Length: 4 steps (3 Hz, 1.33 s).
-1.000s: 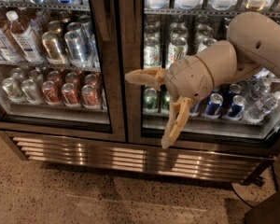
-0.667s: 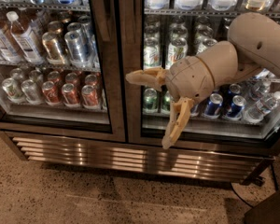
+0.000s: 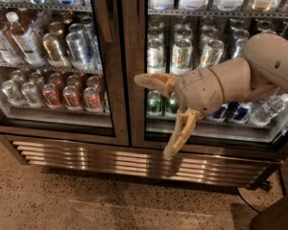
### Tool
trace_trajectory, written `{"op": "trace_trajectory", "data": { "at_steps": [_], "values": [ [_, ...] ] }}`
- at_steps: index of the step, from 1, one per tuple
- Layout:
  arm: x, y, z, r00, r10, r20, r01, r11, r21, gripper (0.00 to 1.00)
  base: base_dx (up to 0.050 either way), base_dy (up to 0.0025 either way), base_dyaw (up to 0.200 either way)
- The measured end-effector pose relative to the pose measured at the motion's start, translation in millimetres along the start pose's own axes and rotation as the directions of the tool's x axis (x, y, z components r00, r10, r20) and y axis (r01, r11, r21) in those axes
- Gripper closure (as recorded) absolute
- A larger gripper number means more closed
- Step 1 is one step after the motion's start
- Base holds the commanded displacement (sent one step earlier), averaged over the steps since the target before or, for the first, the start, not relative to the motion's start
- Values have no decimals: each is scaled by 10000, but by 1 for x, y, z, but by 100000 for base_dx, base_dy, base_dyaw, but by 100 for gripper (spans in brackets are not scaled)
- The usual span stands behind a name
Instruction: Open right fridge door
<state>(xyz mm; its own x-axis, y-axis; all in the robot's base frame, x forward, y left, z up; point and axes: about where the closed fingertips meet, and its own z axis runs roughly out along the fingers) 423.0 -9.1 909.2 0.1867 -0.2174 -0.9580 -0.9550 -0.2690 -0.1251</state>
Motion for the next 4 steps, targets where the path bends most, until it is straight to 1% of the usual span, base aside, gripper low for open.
{"op": "trace_trajectory", "data": {
  "at_steps": [1,2,3,4],
  "values": [
    [7,1,-6,9989,-332,340,293,9937,1083,0,0,0,0],
    [13,2,-8,9986,-480,241,431,9836,1751,0,0,0,0],
    [13,2,-8,9986,-480,241,431,9837,1748,0,0,0,0],
    [-7,-1,-10,9977,-658,189,609,9790,1943,0,0,0,0]
  ]
}}
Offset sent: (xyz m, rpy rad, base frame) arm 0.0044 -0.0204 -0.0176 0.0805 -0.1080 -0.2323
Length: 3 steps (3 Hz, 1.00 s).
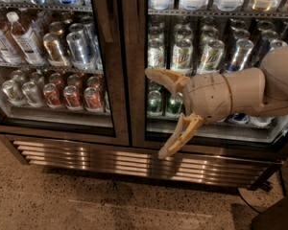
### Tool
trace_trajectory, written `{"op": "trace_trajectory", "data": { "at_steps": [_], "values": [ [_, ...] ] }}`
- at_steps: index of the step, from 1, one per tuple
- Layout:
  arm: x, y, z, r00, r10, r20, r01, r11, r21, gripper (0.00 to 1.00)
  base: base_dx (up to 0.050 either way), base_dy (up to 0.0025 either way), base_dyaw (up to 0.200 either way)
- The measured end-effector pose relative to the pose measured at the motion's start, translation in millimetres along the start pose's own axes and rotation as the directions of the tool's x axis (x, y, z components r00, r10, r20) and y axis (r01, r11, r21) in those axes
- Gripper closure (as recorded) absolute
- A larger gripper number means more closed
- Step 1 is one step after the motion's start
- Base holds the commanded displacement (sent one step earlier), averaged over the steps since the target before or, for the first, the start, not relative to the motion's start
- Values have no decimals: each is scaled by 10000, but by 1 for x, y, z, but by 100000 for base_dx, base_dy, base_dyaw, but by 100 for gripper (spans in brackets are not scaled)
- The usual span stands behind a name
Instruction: Open right fridge door
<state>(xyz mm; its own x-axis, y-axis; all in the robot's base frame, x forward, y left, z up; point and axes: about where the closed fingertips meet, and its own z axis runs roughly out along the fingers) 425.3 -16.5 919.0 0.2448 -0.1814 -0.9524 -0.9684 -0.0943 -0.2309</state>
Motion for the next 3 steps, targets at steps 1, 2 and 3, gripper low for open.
{"op": "trace_trajectory", "data": {
  "at_steps": [1,2,3],
  "values": [
    [-40,2,0,9978,-620,-218,624,9979,191,0,0,0,0],
    [-40,2,0,9978,-620,-217,624,9979,191,0,0,0,0],
    [-39,1,1,9982,-602,16,602,9978,294,0,0,0,0]
  ]
}}
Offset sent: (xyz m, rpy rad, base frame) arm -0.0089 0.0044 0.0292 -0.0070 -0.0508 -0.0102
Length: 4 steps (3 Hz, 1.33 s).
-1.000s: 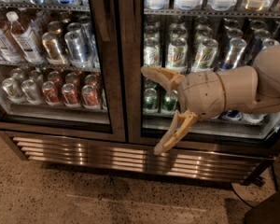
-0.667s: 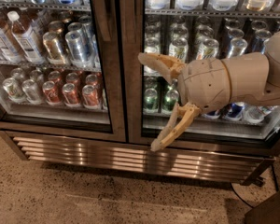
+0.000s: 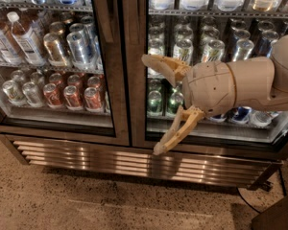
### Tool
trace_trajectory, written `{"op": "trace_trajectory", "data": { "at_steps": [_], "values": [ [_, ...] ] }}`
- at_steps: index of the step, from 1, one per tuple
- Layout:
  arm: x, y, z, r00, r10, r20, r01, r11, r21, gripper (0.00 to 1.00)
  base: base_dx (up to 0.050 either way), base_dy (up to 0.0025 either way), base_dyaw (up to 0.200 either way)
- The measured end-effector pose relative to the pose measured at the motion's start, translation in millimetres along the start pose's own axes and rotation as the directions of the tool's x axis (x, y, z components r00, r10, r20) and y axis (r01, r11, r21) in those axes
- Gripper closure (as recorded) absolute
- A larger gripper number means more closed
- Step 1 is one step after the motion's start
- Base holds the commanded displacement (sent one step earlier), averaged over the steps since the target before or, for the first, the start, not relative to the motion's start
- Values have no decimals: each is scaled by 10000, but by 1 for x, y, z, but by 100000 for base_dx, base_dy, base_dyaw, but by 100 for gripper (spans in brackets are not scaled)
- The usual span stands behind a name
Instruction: Open right fridge door
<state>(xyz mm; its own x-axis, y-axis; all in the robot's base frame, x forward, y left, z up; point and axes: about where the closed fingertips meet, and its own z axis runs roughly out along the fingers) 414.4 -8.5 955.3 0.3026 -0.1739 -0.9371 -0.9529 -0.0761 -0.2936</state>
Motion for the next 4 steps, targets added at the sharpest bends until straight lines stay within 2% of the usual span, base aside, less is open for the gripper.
{"op": "trace_trajectory", "data": {
  "at_steps": [1,2,3,4],
  "values": [
    [0,-2,-4,9975,-277,657,194,9920,1246,0,0,0,0],
    [0,-2,-3,9975,-268,660,186,9923,1226,0,0,0,0],
    [2,-4,-1,9963,406,757,-486,9931,1064,0,0,0,0],
    [3,-8,-1,9864,1541,578,-1588,9832,900,0,0,0,0]
  ]
}}
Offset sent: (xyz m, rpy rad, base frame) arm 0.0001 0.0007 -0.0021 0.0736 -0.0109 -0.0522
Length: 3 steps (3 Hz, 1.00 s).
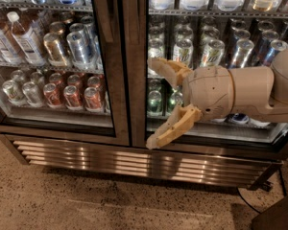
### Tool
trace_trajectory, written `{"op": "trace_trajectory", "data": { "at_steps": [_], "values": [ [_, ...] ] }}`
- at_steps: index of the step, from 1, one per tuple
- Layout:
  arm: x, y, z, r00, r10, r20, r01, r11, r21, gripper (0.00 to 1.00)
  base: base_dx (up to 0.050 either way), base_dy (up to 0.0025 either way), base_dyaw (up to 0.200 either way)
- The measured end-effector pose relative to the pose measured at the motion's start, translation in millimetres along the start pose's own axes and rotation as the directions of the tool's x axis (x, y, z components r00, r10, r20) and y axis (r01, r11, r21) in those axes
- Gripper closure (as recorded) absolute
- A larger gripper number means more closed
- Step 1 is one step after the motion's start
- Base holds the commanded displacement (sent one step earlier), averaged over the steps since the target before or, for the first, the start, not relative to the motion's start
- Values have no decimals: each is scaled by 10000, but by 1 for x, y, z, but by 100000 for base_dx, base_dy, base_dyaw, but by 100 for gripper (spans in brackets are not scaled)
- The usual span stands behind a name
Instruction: Open right fridge door
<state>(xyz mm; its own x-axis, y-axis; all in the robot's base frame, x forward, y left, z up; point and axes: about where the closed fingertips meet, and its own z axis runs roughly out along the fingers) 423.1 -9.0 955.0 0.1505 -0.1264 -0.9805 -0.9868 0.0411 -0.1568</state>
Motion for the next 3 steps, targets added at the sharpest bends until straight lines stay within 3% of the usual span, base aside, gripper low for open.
{"op": "trace_trajectory", "data": {
  "at_steps": [1,3],
  "values": [
    [0,0,1,9994,341,-2,-341,9994,-12,0,0,0,0],
    [0,0,1,9994,340,-2,-340,9994,-15,0,4855,-2,66]
  ]
}}
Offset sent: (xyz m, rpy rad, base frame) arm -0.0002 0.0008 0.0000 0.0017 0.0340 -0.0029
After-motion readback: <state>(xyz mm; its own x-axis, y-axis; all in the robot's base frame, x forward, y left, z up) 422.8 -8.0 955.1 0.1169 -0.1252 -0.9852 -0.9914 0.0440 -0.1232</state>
